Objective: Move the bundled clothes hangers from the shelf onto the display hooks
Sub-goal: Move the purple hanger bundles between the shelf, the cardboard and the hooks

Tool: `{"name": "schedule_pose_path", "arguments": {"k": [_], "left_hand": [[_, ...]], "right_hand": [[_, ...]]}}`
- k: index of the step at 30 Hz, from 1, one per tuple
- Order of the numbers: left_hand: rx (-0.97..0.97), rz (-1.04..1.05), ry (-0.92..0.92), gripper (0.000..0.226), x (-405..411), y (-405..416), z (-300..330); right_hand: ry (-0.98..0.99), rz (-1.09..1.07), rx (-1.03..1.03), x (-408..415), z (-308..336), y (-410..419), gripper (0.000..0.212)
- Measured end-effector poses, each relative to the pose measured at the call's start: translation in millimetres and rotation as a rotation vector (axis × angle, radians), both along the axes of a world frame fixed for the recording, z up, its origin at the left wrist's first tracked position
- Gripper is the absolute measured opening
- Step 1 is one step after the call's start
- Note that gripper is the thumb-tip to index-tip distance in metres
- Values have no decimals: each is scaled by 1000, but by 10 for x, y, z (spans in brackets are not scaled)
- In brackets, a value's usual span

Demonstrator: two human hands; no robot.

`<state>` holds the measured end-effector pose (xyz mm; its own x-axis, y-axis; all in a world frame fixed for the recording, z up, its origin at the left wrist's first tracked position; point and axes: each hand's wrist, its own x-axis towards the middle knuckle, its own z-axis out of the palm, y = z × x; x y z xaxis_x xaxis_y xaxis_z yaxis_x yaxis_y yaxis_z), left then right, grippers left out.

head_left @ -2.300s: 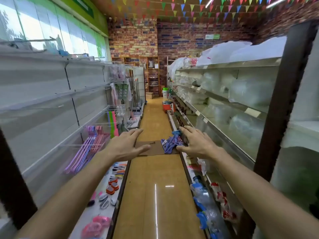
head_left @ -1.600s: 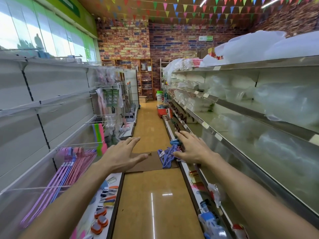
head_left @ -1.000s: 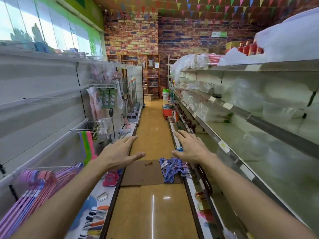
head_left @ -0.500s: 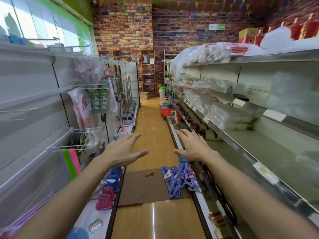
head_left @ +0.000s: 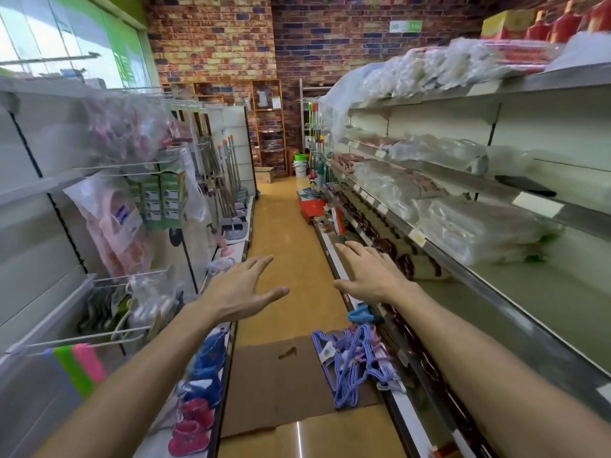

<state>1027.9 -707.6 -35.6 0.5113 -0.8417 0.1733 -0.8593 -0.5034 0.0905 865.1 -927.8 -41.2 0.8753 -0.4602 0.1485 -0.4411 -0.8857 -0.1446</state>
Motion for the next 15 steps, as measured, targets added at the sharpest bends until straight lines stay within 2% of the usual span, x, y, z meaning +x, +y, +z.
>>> {"name": "schedule_pose_path", "arguments": {"k": [15], "left_hand": [[-60, 106, -8, 84, 1998, -1406, 177]], "right_hand": [[-19, 86, 25, 2451, 138, -1696, 85]]}}
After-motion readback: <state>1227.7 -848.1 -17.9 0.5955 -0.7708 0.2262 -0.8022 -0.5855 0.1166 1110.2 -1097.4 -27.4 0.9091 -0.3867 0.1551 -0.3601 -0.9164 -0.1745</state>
